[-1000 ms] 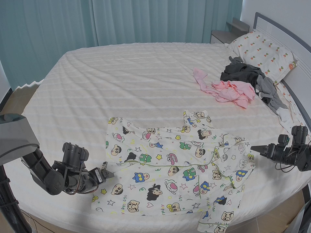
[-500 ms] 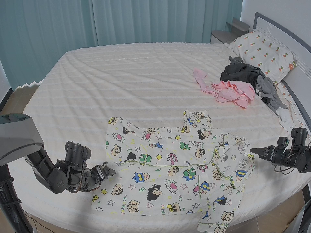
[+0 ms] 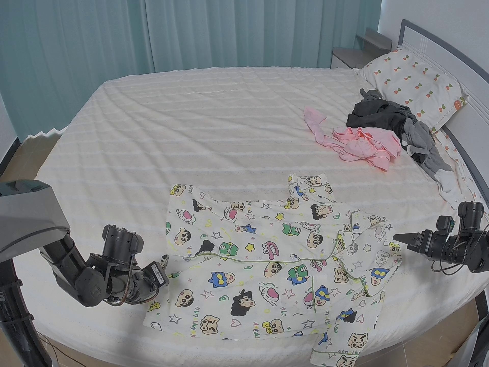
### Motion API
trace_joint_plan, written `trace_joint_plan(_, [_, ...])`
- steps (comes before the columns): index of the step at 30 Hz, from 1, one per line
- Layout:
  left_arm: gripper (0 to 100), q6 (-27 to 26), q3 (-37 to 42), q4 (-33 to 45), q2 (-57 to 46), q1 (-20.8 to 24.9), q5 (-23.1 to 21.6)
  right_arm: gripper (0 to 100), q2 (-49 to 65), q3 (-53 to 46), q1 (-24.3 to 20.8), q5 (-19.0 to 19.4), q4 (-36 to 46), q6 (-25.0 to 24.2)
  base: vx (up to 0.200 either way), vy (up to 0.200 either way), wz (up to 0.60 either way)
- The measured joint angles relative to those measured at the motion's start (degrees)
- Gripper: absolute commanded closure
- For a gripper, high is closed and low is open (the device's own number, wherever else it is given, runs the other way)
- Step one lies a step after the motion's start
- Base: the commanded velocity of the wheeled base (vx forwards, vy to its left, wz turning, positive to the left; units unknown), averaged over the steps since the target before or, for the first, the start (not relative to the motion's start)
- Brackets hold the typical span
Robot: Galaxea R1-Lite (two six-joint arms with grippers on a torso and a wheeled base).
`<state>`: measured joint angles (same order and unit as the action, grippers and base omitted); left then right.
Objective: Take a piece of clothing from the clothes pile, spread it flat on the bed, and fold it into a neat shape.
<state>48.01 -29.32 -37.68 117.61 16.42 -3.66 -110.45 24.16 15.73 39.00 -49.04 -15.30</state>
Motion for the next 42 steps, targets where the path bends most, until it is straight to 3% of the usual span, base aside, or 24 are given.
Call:
trace_joint_plan(11, [100,-0.4,3.7,-0.5,-10.8,0.3,0.1,0,0.5,-0.5,0.0,1.8,0.0,0.0,0.000,0.000,0.00])
trace_joint_plan(16, [100,-1.8,6.0,-4.8,-15.4,0.5,-0.3,0,0.8,-0.7,0.0,2.0,0.0,0.0,0.000,0.000,0.00])
trace_joint_plan(20, [100,-6.6,9.1,-13.2,-16.8,0.5,-0.5,0,0.9,-0.7,0.0,2.0,0.0,0.0,0.000,0.000,0.00])
trace_joint_plan(25, [100,-12.1,13.7,-18.7,-14.8,0.5,0.5,0,1.0,-0.7,0.0,2.0,0.0,0.0,0.000,0.000,0.00])
trace_joint_plan(31, [100,-12.6,13.6,-21.5,-9.7,-0.9,3.1,0,1.0,-0.9,0.0,2.0,0.0,0.0,0.000,0.000,0.00])
trace_joint_plan(39, [100,-12.5,8.9,-24.2,-5.1,-3.3,2.9,0,1.0,-1.0,0.0,2.0,0.0,0.1,0.000,0.000,0.00])
trace_joint_plan(40, [0,-12.5,8.5,-24.2,-4.8,-3.4,2.8,0,1.0,-1.0,0.0,2.0,0.0,0.1,0.000,0.000,0.00])
trace_joint_plan(42, [0,-12.5,7.9,-24.1,-4.1,-3.4,2.6,0,1.0,-1.0,0.0,2.0,0.0,0.0,0.000,0.000,0.00])
